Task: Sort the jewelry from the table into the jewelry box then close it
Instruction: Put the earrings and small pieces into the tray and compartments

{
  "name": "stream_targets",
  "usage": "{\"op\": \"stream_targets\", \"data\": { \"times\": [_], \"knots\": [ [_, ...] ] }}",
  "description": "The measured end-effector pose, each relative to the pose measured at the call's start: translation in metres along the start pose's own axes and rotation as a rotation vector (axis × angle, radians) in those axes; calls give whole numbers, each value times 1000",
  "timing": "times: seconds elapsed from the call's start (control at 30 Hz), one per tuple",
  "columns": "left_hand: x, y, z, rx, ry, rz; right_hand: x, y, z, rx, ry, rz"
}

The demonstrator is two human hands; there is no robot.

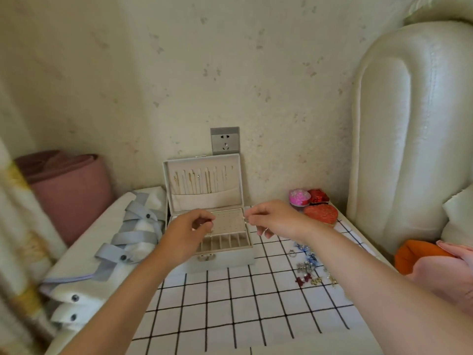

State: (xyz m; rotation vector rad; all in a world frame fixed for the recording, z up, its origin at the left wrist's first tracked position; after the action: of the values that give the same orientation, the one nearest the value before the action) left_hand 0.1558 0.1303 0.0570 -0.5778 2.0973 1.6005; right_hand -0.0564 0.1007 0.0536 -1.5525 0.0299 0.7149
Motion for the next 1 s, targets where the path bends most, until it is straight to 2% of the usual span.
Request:
{"op": "stream_targets", "data": {
  "times": [0.13, 0.23, 0.5, 0.7, 1.0],
  "knots": [
    [-31, -22, 8, -66, 55, 116, 23, -15, -19, -30, 21, 73],
    [-36, -34, 10, -65, 37, 147, 42, -22, -32, -38, -9, 106],
    [-32, -63, 6, -75, -32, 48, 81, -33, -64, -91, -33, 197],
    [-21, -76, 0, -72, -98, -45, 93, -29, -80, -105, 24, 264],
    [-29, -77, -2, -76, -22, -62, 101, -29, -90, -138, 34, 304]
  ]
}}
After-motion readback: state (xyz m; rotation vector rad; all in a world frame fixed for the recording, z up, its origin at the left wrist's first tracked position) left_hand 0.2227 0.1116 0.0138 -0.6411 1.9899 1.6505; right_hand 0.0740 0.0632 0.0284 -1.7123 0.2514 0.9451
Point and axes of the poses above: each hand's wrist, its own z-axis away from the middle knuckle, its own x-axis out of the palm, y = z × x, the point moved 8 cm from there along -z, towards the middle knuckle, and after that the axes turned 4 degrees about -y, right-handed, at the moved point
